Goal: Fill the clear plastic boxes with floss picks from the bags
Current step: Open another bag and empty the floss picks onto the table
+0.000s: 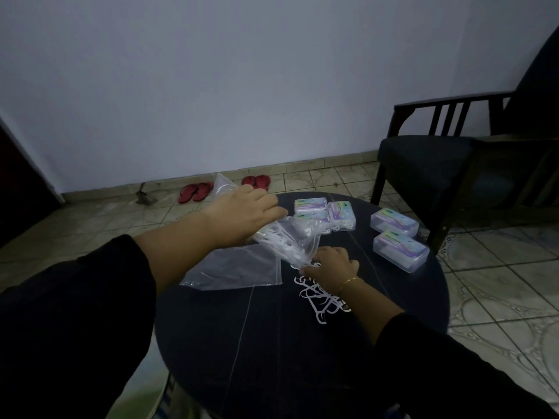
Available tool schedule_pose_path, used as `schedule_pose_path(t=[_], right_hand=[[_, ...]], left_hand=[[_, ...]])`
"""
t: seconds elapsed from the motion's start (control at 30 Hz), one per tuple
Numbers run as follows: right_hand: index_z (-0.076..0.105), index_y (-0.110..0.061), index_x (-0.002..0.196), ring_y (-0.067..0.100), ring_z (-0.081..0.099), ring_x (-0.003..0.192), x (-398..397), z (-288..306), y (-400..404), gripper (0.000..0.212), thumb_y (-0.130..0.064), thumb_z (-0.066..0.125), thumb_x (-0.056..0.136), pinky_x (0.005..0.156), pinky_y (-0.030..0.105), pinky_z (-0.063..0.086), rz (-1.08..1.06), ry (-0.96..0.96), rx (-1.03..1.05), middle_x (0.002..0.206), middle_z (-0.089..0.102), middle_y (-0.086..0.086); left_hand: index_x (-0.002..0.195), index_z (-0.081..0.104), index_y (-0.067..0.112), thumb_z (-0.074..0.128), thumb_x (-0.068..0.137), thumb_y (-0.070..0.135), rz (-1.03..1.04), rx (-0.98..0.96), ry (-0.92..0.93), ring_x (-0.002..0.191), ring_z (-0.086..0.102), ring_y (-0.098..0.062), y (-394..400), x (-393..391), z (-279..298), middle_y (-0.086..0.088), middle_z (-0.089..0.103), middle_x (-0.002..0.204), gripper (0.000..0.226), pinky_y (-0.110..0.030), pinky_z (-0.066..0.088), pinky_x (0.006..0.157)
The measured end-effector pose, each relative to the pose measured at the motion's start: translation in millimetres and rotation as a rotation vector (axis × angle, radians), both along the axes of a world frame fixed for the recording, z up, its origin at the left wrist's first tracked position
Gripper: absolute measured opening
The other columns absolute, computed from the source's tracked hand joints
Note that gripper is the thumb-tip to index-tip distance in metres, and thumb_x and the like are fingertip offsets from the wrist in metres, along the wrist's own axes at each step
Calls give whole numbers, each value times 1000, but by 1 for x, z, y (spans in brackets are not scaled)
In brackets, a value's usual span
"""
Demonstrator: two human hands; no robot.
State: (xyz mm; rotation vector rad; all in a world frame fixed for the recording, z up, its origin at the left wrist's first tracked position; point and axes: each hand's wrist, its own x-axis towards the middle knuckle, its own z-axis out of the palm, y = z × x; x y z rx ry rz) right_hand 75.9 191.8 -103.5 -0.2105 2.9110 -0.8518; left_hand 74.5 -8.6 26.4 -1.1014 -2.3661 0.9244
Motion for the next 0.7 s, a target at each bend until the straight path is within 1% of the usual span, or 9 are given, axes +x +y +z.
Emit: schedule_pose_path(t=[0.07,0.13,0.23,0.33,0.43,0.5,0.57,0.63,0.7], right_hand=[[63,-32,88,21,36,123,-1,-1,3,11,-43,60,87,95,42,30,-50,0,23,118,55,-8],[64,-32,101,22,35,125,-2,-3,8,15,-37,58,88,96,42,29,-93,-9,41,123,53,-6],[51,-38,125,23,30,130,-2,-3,12,44,-34,61,83,100,43,26,-52,-25,22,137,44,-5],[38,-36,137,23,24,136,1,1,6,70,-48,69,76,103,45,23,-25,-30,-29,146,34,-6],[52,-29,125,22,28,131,1,4,0,55,-54,66,78,99,42,25,-18,-2,-13,137,42,-6],[59,-28,115,22,32,127,1,3,0,37,-48,63,83,96,41,27,-24,-2,8,127,49,-6],[60,-30,114,23,32,127,0,1,3,30,-43,60,87,98,42,27,-60,-14,34,127,50,-5],[55,-33,122,24,30,130,0,-3,7,39,-42,61,85,102,44,26,-86,-21,55,135,46,-3],[41,-37,135,23,24,136,0,-5,9,65,-46,68,77,106,46,22,-75,-9,23,146,35,-4]], left_hand=[[134,48,19,76,69,24,35,-19,16,95,56,-20,0,2,3,-2,58,110,71,-33,46,78],[141,38,21,67,78,23,68,-32,22,104,52,-19,0,4,5,-1,52,121,70,-32,42,86],[145,30,22,62,83,22,92,-44,23,109,49,-19,2,4,7,-1,48,126,70,-31,39,90],[145,30,21,64,82,28,108,-66,8,108,50,-19,5,3,5,-1,49,124,72,-32,40,88],[141,40,20,74,74,32,78,-32,-11,102,54,-20,6,2,3,-2,54,116,76,-34,45,84],[142,39,20,73,75,37,75,-27,-20,104,53,-20,4,2,3,-2,53,118,77,-34,45,85],[144,34,21,70,78,41,88,-20,5,109,51,-20,2,4,4,-2,51,123,78,-33,41,89],[147,27,22,65,82,41,114,-13,2,115,46,-20,0,4,6,-2,45,131,77,-32,37,93],[149,22,22,63,84,40,128,-12,-9,119,43,-19,0,4,8,-2,41,135,78,-31,35,96]])
